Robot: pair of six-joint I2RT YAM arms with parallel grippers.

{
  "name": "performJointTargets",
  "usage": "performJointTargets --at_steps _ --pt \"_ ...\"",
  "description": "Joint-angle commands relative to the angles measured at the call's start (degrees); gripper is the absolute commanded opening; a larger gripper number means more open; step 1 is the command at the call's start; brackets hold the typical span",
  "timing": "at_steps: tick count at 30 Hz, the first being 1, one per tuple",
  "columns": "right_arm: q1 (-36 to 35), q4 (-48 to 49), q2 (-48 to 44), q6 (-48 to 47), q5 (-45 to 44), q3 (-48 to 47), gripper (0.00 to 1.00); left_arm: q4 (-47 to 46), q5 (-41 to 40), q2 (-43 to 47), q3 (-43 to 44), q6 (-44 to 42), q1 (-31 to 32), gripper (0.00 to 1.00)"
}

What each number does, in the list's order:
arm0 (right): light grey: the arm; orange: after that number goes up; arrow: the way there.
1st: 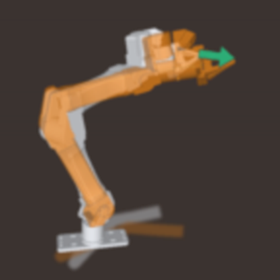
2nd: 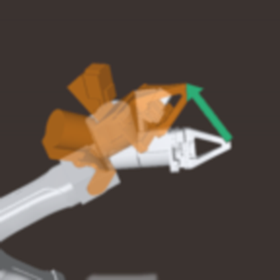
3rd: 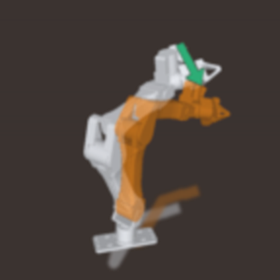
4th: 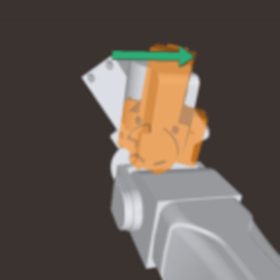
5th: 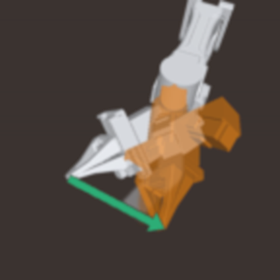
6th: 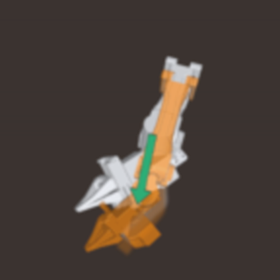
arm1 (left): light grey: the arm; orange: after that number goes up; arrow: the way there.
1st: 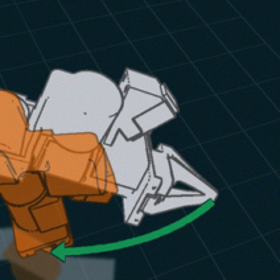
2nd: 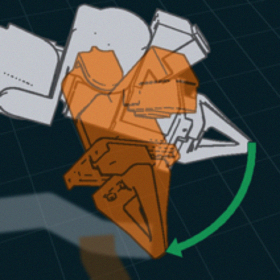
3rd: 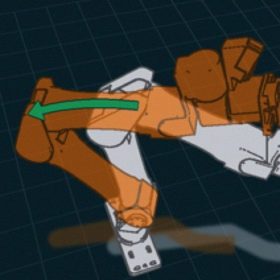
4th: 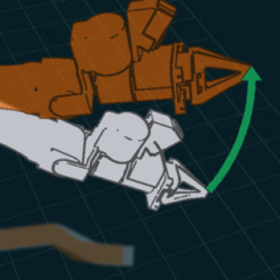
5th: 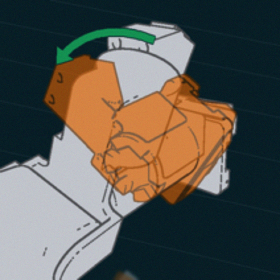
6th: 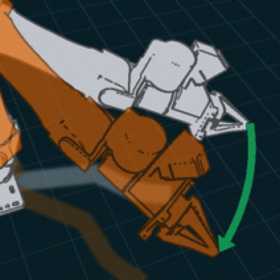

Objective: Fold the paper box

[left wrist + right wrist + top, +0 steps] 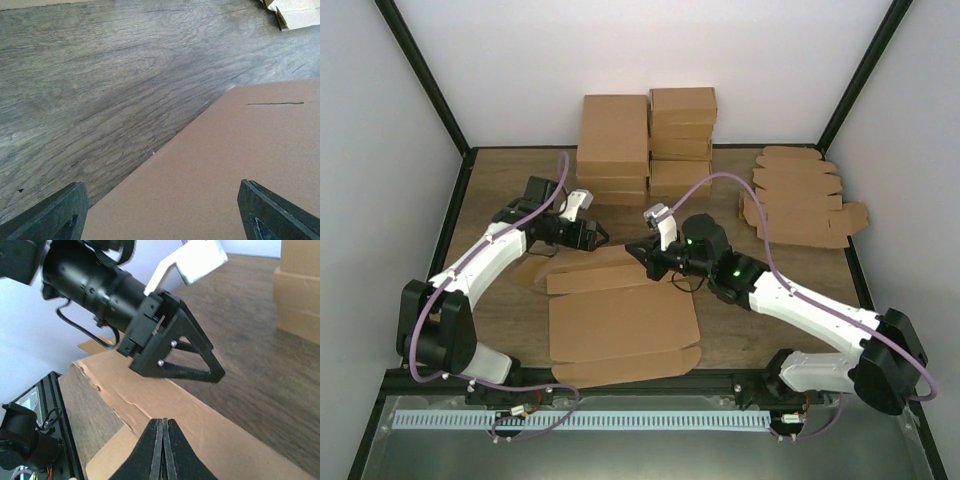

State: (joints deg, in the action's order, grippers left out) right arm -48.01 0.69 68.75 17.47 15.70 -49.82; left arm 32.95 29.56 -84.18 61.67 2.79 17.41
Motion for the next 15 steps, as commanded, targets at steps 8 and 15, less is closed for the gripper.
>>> performJointTargets --at_steps 8,15 --pt "1.6 1.1 2.0 3.6 -0.8 3.1 0.01 0.3 0.0 0.2 -0.2 -0.9 0.5 0.85" --pt "1.7 1.2 3.1 4.6 -0.9 4.4 0.01 0.7 0.3 0.4 0.4 -0.9 0.6 0.85"
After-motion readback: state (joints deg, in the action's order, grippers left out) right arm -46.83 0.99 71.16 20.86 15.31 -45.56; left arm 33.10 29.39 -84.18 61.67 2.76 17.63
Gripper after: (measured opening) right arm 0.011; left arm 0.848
